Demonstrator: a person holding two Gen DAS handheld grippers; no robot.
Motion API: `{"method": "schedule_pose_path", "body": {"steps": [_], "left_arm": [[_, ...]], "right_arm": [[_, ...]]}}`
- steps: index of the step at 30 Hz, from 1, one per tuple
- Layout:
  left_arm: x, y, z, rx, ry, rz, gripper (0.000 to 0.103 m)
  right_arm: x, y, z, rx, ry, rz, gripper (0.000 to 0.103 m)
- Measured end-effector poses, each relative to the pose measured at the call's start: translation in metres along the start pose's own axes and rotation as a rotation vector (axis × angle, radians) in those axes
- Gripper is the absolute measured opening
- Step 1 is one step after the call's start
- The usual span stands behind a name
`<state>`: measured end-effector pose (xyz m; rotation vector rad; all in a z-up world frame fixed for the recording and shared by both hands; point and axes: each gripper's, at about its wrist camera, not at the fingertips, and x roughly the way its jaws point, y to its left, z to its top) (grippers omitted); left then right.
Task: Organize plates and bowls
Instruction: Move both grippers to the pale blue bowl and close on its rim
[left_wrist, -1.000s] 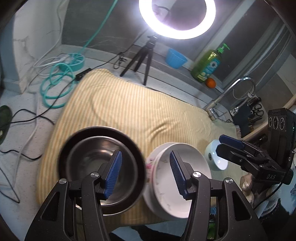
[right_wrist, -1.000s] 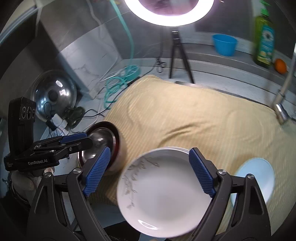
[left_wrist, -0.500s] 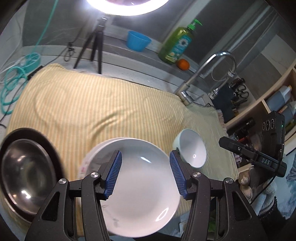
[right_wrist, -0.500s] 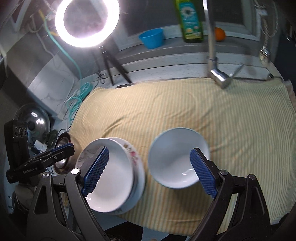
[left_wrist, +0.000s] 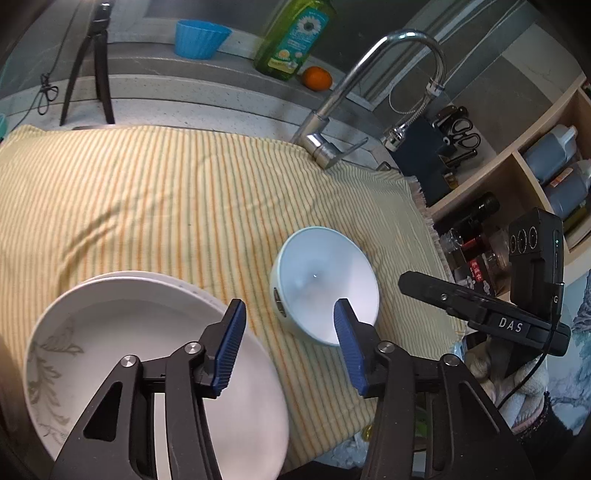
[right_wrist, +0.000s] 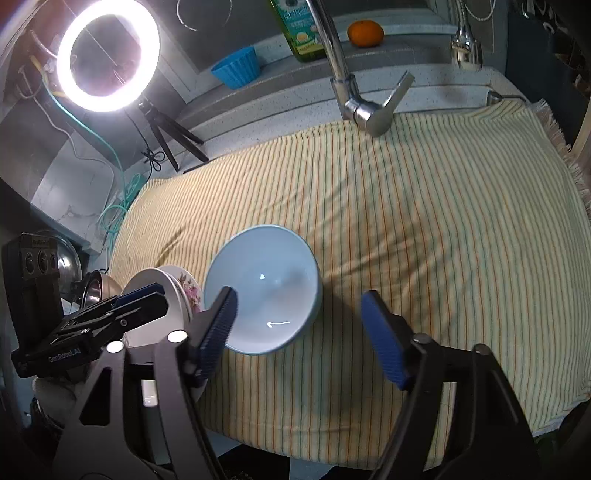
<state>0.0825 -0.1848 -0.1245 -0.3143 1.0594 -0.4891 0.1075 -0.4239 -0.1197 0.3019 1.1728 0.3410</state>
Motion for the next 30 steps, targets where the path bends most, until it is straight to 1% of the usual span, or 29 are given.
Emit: {"method": "schedule_pose_path", "body": {"steps": [2, 3, 4, 5, 9, 11, 13, 17, 18, 20, 24, 30], "left_arm": [[0.007, -0.002, 0.001, 0.0, 0.012, 0.006, 0.039], [0.01, -0.002, 0.002, -0.004, 0.015, 0.007, 0.038], [0.013, -0.001, 0.003, -0.009, 0.022, 0.005, 0.034], [0.016, -0.001, 0.004, -0.013, 0.02, 0.002, 0.03], [0.025, 0.0, 0.006, -0.022, 0.034, 0.013, 0.028], [0.028, 0.001, 0.007, -0.026, 0.041, 0.009, 0.024], [0.03, 0.0, 0.007, -0.025, 0.046, 0.012, 0.024], [0.036, 0.001, 0.007, -0.03, 0.059, 0.014, 0.023], [0.037, 0.001, 0.008, -0.031, 0.061, 0.015, 0.022], [0.041, 0.001, 0.009, -0.033, 0.068, 0.011, 0.017], [0.043, 0.002, 0.01, -0.029, 0.07, 0.016, 0.017], [0.044, 0.001, 0.012, -0.022, 0.068, 0.02, 0.017]], "right_arm": [[0.005, -0.003, -0.001, 0.001, 0.013, 0.005, 0.062], [0.008, -0.004, -0.001, 0.002, 0.017, 0.008, 0.058], [0.011, -0.006, 0.0, 0.007, 0.025, 0.016, 0.054], [0.014, -0.008, 0.0, 0.013, 0.031, 0.024, 0.052], [0.022, -0.012, 0.001, 0.016, 0.045, 0.035, 0.047], [0.026, -0.014, 0.001, 0.021, 0.055, 0.044, 0.044], [0.029, -0.014, 0.001, 0.024, 0.065, 0.054, 0.036], [0.034, -0.013, 0.0, 0.017, 0.077, 0.06, 0.032], [0.035, -0.012, 0.0, 0.016, 0.08, 0.061, 0.029], [0.037, -0.013, 0.0, 0.017, 0.087, 0.059, 0.025], [0.041, -0.014, 0.001, 0.018, 0.096, 0.058, 0.018], [0.041, -0.012, 0.002, 0.009, 0.095, 0.05, 0.018]]}}
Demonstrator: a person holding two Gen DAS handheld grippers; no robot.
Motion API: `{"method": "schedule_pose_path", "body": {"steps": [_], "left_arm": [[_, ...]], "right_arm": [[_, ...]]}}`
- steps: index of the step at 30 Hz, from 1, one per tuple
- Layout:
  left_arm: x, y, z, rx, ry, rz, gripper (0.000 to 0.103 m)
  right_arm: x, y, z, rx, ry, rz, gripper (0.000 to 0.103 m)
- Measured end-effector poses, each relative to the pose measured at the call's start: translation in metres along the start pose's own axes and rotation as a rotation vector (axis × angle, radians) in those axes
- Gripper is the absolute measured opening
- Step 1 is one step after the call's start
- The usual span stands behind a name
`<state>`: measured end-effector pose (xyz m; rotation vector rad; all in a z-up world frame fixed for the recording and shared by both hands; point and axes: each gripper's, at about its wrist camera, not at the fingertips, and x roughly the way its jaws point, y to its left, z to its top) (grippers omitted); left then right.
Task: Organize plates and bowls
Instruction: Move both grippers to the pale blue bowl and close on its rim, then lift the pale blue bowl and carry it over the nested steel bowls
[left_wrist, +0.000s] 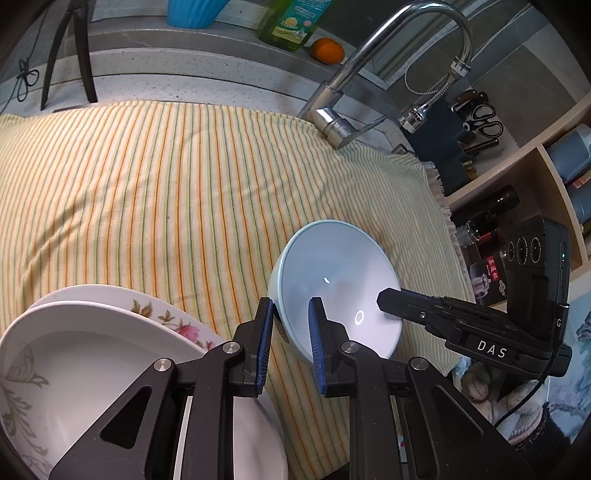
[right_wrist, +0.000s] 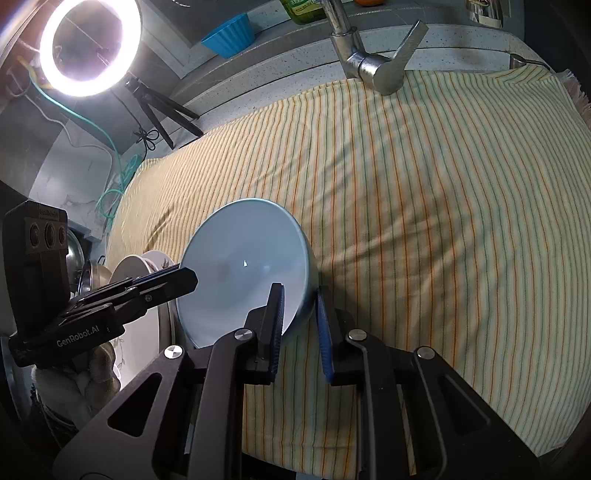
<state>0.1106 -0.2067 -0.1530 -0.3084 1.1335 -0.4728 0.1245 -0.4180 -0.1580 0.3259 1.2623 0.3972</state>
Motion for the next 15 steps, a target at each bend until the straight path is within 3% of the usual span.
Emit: {"method": "schedule_pose_path", "body": {"steps": [15], "left_arm": [[-0.044, 0.001, 0.001, -0.007, -0.093, -0.019, 0.017]], "right_arm": [[-0.029, 0.036, 0.01, -0.065, -0.064, 0.011, 0.018]]}}
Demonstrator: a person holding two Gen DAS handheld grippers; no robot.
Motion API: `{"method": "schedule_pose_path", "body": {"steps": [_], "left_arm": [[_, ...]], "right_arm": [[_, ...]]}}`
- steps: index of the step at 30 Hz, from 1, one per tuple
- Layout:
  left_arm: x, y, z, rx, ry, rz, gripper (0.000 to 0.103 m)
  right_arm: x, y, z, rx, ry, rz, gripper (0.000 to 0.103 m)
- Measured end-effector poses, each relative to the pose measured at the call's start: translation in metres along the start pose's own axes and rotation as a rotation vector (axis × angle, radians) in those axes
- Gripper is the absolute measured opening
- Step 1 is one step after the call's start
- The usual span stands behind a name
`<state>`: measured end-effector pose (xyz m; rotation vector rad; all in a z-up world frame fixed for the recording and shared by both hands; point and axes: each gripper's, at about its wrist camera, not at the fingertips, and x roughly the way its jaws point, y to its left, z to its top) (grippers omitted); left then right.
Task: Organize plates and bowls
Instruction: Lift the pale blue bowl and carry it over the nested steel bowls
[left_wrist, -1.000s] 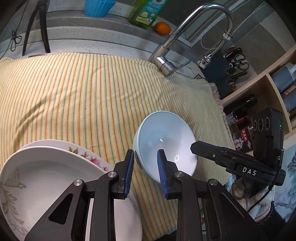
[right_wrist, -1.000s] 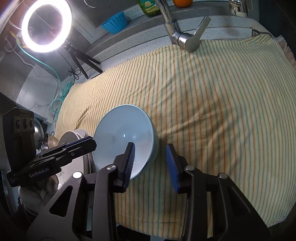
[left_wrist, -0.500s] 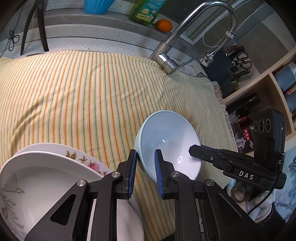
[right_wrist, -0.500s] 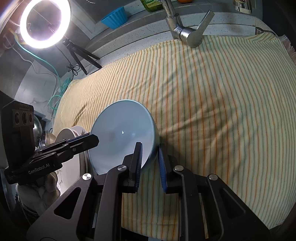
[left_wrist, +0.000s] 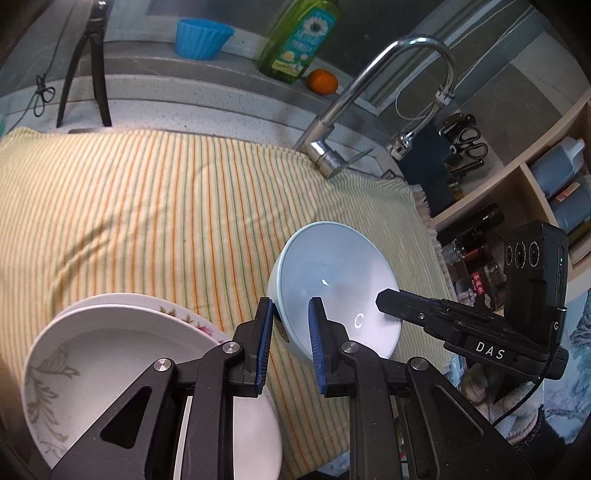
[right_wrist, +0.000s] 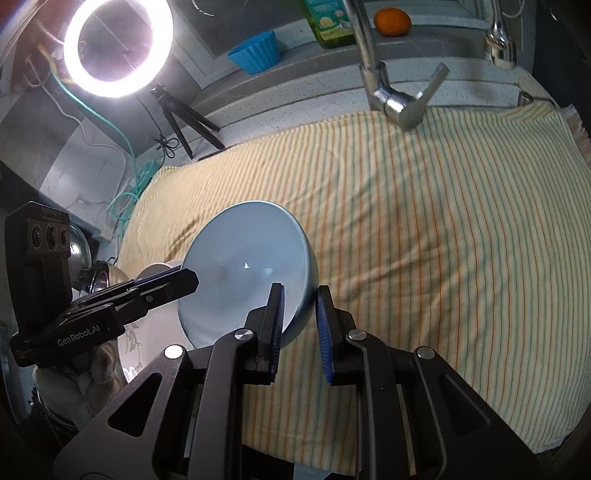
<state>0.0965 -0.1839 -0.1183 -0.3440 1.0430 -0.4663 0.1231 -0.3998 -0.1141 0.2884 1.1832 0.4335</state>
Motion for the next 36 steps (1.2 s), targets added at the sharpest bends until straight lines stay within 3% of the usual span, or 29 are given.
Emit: {"method": "schedule_pose_path", "body": {"steps": [15, 36], "left_arm": [[-0.084, 0.042, -0.009, -0.056, -0.136, 0.05, 0.017], [-0.191, 0.147, -0.05, -0.269, -0.284, 0.197, 0.017]], "right_arm": [[0.0, 0.096, 0.01, -0.132, -0.02, 0.082, 0.018], [0.064, 0.254, 0.002, -0.38, 0.086, 0.23, 0.018]]}}
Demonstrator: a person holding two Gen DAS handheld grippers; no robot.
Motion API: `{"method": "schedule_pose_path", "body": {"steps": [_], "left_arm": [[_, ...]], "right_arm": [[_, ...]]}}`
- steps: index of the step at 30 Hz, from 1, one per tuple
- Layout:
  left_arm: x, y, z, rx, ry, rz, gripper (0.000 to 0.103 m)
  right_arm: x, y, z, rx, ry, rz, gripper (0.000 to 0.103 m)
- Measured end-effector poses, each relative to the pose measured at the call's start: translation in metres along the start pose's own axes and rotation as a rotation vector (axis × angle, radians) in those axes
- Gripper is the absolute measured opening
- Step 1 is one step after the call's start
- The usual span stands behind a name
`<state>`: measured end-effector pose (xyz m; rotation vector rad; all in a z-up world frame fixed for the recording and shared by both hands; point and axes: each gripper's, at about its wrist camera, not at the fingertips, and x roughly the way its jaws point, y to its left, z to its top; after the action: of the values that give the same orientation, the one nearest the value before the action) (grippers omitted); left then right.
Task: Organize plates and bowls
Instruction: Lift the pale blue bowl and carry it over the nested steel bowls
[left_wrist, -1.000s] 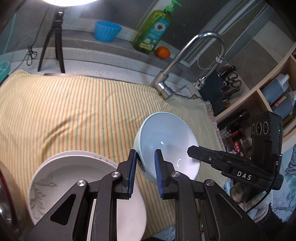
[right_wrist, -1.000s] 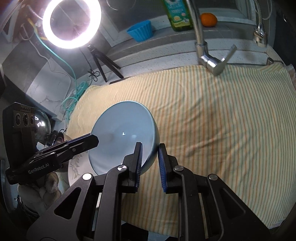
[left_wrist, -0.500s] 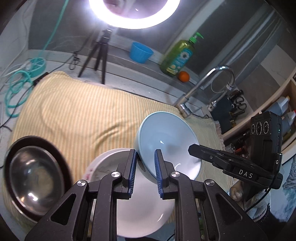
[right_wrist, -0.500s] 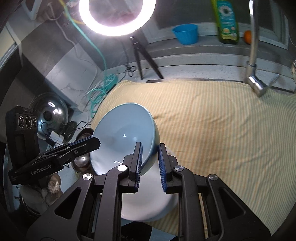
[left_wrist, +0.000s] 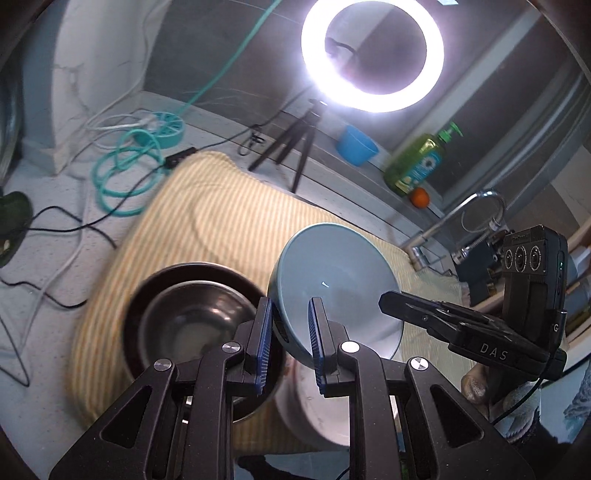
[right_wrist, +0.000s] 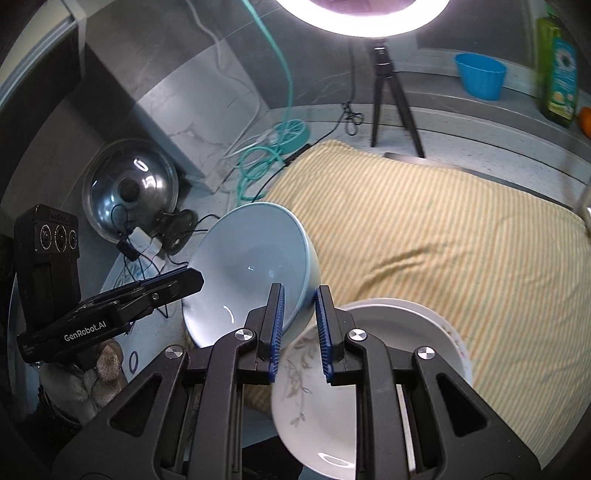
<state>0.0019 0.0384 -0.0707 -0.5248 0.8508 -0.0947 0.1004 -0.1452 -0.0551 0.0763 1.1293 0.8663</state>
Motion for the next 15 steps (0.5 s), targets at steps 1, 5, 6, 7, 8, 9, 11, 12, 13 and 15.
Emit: {"method": "schedule_pose_path", "body": {"steps": [1, 5, 6, 7, 8, 9, 11, 12, 13, 15], "left_arm": [[-0.003, 0.004, 0.0, -0.01, -0.005, 0.008, 0.017], [-0.013, 0.025, -0.004, -0.055, -0.021, 0.032, 0.017], [-0.015, 0.029, -0.006, -0.064, -0.023, 0.038, 0.017], [-0.017, 0.034, -0.007, -0.074, -0.025, 0.044, 0.017], [-0.018, 0.037, -0.008, -0.083, -0.026, 0.049, 0.017], [-0.02, 0.041, -0.009, -0.092, -0.027, 0.054, 0.017], [-0.023, 0.047, -0.011, -0.105, -0.029, 0.064, 0.017], [-0.023, 0.05, -0.012, -0.11, -0.029, 0.068, 0.017], [-0.024, 0.054, -0.014, -0.117, -0.029, 0.073, 0.017], [-0.024, 0.058, -0.016, -0.13, -0.025, 0.078, 0.017]], "right_arm": [[0.004, 0.005, 0.001, -0.009, 0.006, 0.007, 0.018], [0.019, 0.023, 0.004, -0.05, 0.032, 0.024, 0.018], [0.022, 0.027, 0.005, -0.06, 0.038, 0.026, 0.018], [0.026, 0.031, 0.005, -0.07, 0.046, 0.029, 0.018], [0.032, 0.035, 0.005, -0.078, 0.057, 0.032, 0.018], [0.035, 0.037, 0.006, -0.083, 0.064, 0.034, 0.018], [0.044, 0.043, 0.005, -0.095, 0.085, 0.038, 0.018], [0.046, 0.043, 0.005, -0.1, 0.092, 0.04, 0.018], [0.05, 0.045, 0.004, -0.106, 0.101, 0.04, 0.018], [0.057, 0.048, 0.003, -0.113, 0.118, 0.039, 0.018]]}}
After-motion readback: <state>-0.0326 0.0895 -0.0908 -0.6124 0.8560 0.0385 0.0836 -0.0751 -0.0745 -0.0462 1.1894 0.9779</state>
